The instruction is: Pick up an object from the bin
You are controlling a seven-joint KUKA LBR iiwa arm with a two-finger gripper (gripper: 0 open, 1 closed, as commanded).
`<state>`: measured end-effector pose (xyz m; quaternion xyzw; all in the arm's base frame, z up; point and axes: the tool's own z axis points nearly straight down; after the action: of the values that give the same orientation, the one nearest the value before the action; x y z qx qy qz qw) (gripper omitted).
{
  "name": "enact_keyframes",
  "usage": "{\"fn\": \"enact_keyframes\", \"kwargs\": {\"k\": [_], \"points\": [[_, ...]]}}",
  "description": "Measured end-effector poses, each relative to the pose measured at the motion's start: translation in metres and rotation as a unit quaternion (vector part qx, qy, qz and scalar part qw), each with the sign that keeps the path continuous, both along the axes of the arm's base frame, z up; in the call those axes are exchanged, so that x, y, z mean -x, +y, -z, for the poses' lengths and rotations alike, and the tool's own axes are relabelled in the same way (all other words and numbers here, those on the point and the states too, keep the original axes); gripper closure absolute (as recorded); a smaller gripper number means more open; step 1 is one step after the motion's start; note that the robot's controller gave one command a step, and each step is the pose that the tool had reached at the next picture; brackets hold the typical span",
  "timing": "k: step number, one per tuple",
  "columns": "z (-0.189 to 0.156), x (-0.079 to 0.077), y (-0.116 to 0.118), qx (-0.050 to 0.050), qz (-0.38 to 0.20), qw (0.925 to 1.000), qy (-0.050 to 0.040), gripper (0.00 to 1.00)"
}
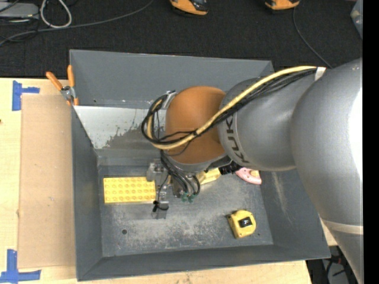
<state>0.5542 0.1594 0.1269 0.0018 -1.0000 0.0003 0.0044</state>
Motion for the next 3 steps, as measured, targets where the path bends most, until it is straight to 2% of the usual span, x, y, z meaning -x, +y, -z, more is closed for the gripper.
{"fn": "enact_keyframes", "kwargs": {"k": [1, 2, 3], "points": [[-0.005, -0.002, -0.001, -0.001, 0.002, 1.0000, -0.0034, 0.00], [0.044, -0.003, 0.028, -0.001, 0.007, 1.0000, -0.0030, 0.00], [0.056, 0.020, 0.043, -0.001, 0.003, 1.0000, -0.0077, 0.00]]}}
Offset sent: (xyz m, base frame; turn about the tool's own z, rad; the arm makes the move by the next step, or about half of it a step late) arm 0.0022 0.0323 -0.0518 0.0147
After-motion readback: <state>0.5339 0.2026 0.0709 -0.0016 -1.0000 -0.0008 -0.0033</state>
